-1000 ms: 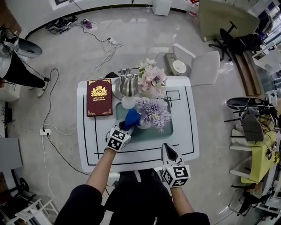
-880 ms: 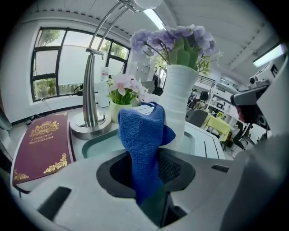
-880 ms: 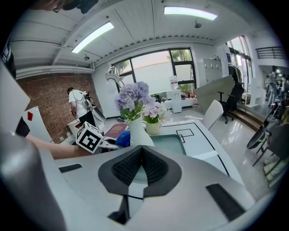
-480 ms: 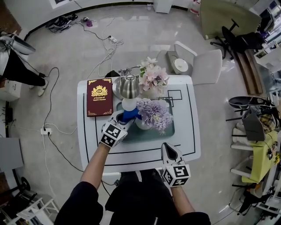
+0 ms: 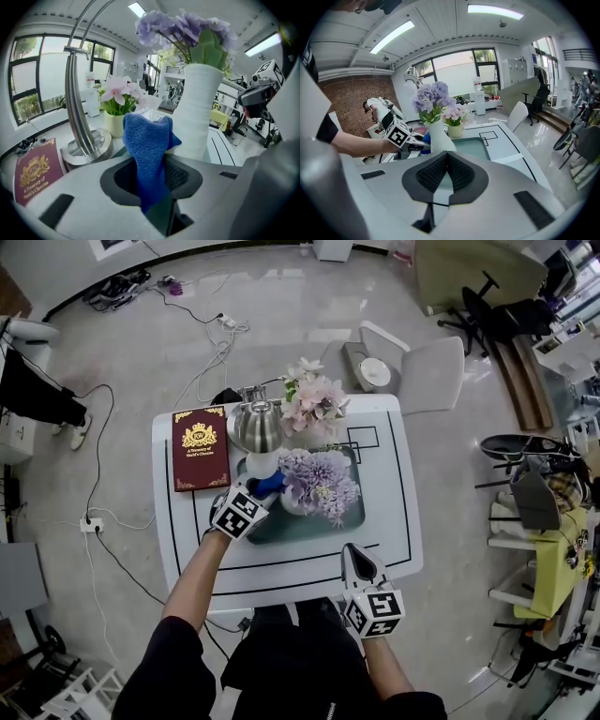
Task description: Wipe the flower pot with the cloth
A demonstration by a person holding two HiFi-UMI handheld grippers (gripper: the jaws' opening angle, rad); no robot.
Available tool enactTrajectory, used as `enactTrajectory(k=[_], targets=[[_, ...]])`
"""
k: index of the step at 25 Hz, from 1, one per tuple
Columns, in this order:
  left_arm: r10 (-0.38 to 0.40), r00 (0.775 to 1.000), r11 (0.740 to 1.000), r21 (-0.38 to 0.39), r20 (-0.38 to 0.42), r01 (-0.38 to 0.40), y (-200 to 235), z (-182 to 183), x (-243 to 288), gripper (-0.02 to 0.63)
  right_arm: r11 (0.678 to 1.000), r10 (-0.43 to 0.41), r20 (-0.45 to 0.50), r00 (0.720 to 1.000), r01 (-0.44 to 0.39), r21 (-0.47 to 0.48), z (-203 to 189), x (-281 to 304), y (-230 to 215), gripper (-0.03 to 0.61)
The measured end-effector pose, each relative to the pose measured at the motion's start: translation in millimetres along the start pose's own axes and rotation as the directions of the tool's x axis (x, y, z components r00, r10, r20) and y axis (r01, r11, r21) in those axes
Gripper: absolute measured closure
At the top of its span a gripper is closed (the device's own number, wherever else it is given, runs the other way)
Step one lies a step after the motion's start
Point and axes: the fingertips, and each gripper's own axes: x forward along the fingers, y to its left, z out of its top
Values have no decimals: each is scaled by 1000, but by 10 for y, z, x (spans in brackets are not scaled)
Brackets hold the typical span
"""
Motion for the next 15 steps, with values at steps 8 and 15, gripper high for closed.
enactTrajectory(k=[8, 15], targets=[[87, 991, 990, -122, 106, -74, -79, -15, -514, 491, 999, 51, -6, 999, -51, -1, -76, 17, 135, 569], [113, 969, 978, -195, 218, -70, -547, 164, -929, 490, 995, 103, -11, 995, -104, -8, -159, 3, 247, 569]])
